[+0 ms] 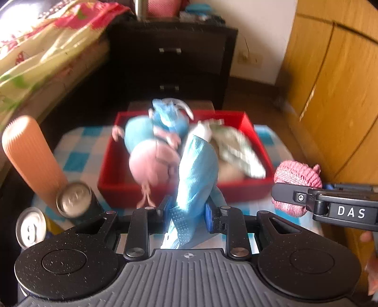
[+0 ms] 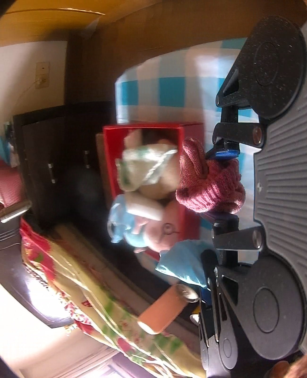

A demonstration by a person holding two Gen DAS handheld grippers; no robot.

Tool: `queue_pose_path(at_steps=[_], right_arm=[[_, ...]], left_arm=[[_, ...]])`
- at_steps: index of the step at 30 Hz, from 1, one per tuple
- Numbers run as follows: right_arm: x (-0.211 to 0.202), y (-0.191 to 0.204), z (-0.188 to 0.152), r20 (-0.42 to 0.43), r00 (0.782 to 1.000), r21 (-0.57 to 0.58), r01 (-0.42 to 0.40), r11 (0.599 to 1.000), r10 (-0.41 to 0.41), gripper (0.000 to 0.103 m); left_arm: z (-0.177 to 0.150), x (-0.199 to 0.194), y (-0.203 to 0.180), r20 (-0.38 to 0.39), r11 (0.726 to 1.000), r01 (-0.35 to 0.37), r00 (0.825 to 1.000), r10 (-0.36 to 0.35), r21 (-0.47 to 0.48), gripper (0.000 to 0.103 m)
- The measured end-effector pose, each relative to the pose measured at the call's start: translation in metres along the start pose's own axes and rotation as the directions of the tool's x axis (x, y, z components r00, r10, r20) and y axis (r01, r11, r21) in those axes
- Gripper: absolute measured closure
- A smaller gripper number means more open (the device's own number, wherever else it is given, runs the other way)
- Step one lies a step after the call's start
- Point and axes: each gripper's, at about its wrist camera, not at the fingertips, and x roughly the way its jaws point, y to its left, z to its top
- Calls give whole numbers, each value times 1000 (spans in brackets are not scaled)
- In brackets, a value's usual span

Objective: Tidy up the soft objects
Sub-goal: 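Carry the mask with the left gripper while the right carries the pink hat to the box, then lower the mask and pink hat into the red box and open both grippers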

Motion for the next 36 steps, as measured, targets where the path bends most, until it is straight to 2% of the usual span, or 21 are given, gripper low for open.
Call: queue_pose_path(at_steps=[5, 10, 16, 24, 26, 28, 30, 32, 36], right_arm=[[0, -2, 27, 74, 997, 16, 10, 1000, -12, 84], [10, -7, 52, 112, 993, 30, 29, 999, -32, 84], [29, -11, 75, 127, 990, 25, 50, 998, -52, 84], [71, -14, 85, 97, 994, 12, 57, 998, -58, 83], [77, -15, 87, 94, 994, 20, 61, 998, -62, 80], [80, -15, 89, 100, 992, 22, 70, 997, -72, 72], [81, -16, 90, 113, 991, 33, 67, 997, -71, 60], [82, -16, 91, 122, 990, 35, 64, 997, -68, 57], [81, -16, 90, 129, 989, 49, 66, 997, -72, 57]], left_arm=[[27, 0, 1, 48, 999, 7, 999, -5, -33, 74], [54, 10, -2, 87, 999, 9, 996, -5, -45, 74], [77, 26, -1, 121, 999, -9, 993, 15, -48, 71], [82, 57, 3, 88, 996, -71, 993, 75, -49, 69], [83, 62, 5, 87, 996, -72, 993, 76, -50, 63], [83, 62, 8, 102, 995, -84, 991, 89, -55, 49], [84, 62, 10, 110, 994, -91, 989, 97, -55, 43], [84, 61, 13, 110, 993, -94, 989, 102, -71, 43], [84, 54, 19, 112, 993, -78, 990, 88, -92, 42]])
